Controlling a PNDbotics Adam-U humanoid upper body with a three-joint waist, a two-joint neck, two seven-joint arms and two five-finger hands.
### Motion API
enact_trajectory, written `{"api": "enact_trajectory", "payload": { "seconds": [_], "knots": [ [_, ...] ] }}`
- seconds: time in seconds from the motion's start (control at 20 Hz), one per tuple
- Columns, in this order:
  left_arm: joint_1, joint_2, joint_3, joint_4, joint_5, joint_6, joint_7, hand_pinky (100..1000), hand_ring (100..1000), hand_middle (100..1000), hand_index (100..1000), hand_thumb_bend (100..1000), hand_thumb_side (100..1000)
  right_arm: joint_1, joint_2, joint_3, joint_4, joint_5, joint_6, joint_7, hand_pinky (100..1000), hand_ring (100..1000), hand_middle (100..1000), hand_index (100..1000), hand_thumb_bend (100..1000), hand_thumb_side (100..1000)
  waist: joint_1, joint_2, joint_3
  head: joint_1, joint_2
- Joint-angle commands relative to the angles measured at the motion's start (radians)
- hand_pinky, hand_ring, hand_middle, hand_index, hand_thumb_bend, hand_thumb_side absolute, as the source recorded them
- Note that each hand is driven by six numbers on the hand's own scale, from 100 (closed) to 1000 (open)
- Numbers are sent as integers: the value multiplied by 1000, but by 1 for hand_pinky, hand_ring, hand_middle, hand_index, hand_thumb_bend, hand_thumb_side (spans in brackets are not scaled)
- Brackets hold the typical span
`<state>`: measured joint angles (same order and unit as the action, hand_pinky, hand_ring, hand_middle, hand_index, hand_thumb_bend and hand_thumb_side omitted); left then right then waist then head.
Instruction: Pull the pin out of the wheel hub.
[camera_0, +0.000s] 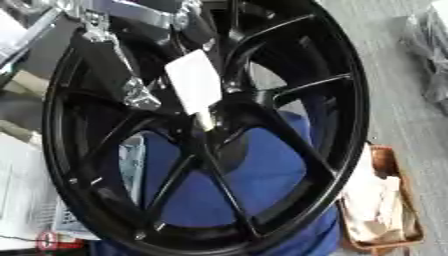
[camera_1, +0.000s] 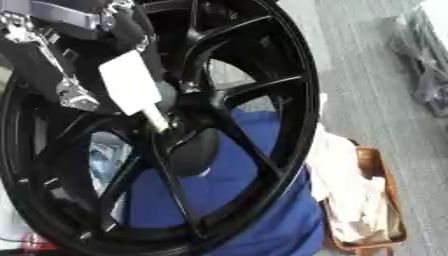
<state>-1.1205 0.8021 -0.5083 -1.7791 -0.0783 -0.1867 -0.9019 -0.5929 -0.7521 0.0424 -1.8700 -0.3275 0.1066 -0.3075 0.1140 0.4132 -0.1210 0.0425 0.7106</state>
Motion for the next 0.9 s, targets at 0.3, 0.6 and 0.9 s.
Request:
{"api": "enact_trajectory", "payload": {
  "seconds": [0.3, 0.6, 0.9],
  "knots": [
    [-8, 64, 135, 10, 61, 44, -5, 763, 599, 516, 553, 100, 100, 2, -25, -19, -10, -3, -3, -4, 767, 755, 774, 845, 132, 457, -14, -46, 16, -9, 5],
    [71, 145, 253, 47, 82, 64, 40, 763, 596, 514, 554, 100, 100, 21, -36, -30, -9, 1, -7, -12, 767, 756, 774, 845, 137, 459, -21, -62, 43, -37, 17],
    [186, 244, 378, 99, 98, 76, 139, 763, 593, 513, 554, 100, 100, 38, -47, -44, -10, 9, -11, -23, 768, 758, 776, 845, 134, 451, -30, -73, 71, -52, 27]
  ]
}}
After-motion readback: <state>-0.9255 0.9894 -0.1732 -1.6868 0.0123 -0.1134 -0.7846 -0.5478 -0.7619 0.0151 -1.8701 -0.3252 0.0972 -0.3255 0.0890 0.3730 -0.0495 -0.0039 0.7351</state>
